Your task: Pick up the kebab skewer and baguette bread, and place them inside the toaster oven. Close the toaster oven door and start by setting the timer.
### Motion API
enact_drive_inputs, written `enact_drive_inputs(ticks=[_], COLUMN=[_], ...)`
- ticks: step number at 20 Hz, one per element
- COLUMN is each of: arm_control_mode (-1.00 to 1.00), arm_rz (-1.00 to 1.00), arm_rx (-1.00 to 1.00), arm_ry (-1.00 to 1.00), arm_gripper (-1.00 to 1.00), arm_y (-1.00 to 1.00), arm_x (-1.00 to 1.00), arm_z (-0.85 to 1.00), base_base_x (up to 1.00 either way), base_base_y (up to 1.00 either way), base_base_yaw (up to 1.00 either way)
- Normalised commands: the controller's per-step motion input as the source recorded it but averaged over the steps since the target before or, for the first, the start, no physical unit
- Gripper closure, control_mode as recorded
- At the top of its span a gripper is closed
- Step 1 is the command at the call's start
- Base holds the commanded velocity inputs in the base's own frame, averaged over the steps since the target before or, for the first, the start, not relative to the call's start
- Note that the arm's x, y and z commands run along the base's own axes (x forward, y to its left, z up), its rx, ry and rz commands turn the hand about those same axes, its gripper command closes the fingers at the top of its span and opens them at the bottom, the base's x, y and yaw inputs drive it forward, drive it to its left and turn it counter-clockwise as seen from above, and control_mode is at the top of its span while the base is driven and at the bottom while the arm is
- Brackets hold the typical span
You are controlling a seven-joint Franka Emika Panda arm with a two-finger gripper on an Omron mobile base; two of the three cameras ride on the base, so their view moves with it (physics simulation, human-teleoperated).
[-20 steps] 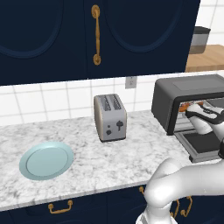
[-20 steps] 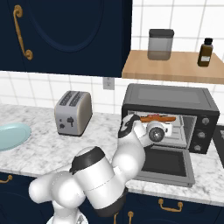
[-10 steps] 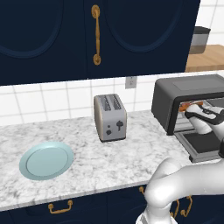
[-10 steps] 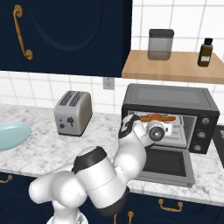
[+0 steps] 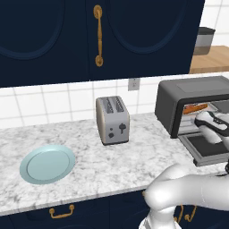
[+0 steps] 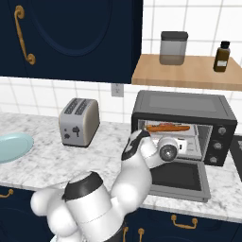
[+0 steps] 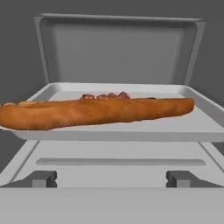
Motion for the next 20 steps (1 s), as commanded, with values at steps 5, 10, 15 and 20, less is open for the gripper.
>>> enact_drive_inputs(ticks=[5, 10, 15, 20], arm_control_mode=[-1.0, -1.0, -1.0, -1.0], arm_rz=[0.0, 0.0, 0.0, -0.01], arm_rx=[0.0, 0.0, 0.0, 0.0], arm_ry=[0.01, 0.02, 0.05, 0.09], arm_gripper=[-1.0, -1.0, -1.0, -1.0], arm_y=[-0.31, -0.63, -0.49, -0.26], arm_x=[-0.51, -0.89, -0.98, -0.93], arm_z=[0.18, 0.07, 0.0, 0.0], base_base_x=[0.0, 0.0, 0.0, 0.0], base_base_y=[0.0, 0.0, 0.0, 0.0], base_base_yaw=[0.0, 0.0, 0.0, 0.0])
